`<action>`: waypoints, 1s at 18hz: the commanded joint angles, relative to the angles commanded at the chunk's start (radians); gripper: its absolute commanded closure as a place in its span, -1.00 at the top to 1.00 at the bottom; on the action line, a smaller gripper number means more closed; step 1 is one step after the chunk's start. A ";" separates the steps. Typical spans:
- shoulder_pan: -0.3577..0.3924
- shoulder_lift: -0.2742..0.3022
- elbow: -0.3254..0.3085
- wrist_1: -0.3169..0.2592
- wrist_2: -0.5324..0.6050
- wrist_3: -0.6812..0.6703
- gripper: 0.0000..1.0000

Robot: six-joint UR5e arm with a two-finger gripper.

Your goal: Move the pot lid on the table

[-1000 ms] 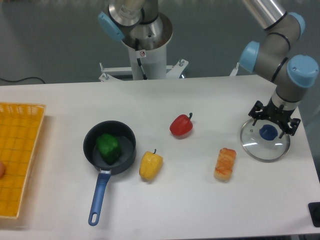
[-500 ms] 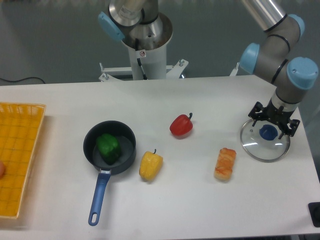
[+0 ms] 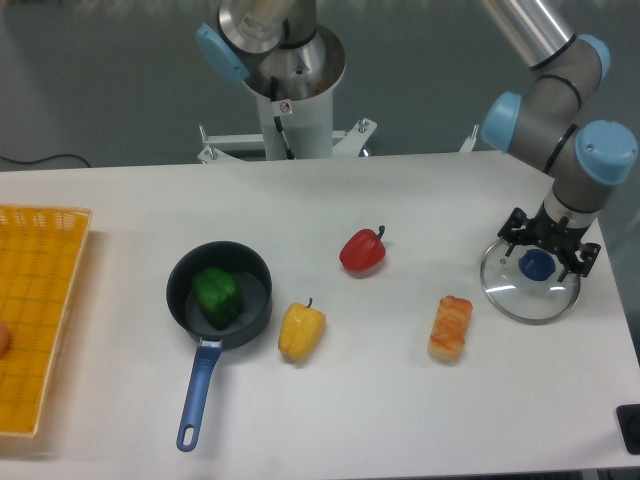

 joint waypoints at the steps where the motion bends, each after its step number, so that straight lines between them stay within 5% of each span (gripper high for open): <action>1: 0.000 -0.006 0.002 0.008 0.000 0.003 1.00; 5: 0.000 -0.011 0.002 0.014 0.000 0.006 0.95; 12: 0.000 -0.011 0.000 0.020 0.000 0.006 0.24; 18: 0.000 -0.011 0.000 0.020 0.002 0.028 0.11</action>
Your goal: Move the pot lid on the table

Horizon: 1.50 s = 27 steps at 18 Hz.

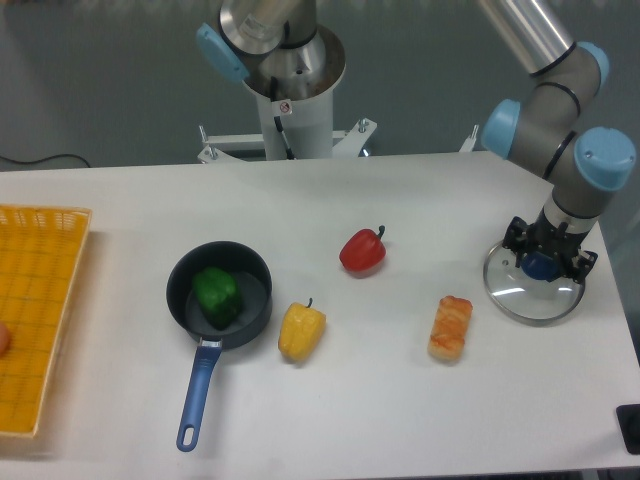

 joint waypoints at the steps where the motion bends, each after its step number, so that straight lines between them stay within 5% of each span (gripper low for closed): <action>1: 0.000 0.000 -0.002 0.000 0.000 0.002 0.10; 10: -0.005 0.014 -0.011 -0.002 0.000 0.000 0.10; 19: -0.021 0.141 -0.075 -0.017 0.031 0.000 0.10; 27: -0.071 0.167 -0.094 -0.044 0.043 -0.008 0.10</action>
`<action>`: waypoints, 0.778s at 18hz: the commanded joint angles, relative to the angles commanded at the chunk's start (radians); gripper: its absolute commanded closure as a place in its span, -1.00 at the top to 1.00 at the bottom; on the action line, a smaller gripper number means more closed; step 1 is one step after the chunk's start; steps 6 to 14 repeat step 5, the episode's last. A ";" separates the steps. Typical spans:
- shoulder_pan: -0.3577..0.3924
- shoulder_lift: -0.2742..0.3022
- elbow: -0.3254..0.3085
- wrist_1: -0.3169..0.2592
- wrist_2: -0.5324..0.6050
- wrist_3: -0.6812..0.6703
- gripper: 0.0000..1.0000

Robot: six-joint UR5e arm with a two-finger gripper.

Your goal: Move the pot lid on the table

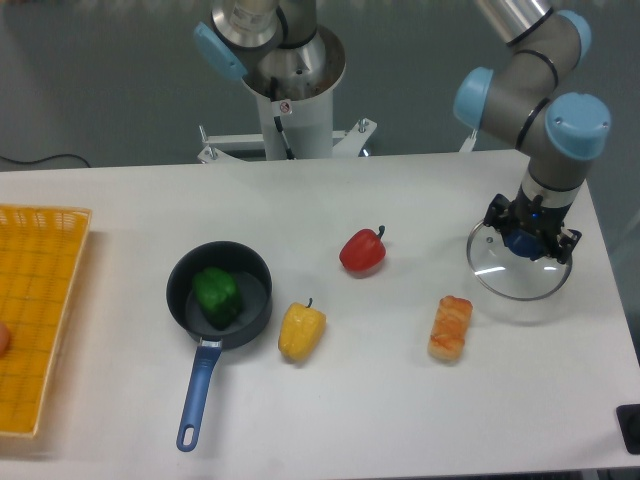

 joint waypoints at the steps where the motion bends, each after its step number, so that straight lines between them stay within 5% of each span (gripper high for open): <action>1: -0.006 0.006 0.000 -0.012 0.000 -0.002 0.10; 14: -0.011 0.015 0.003 -0.043 -0.002 -0.002 0.10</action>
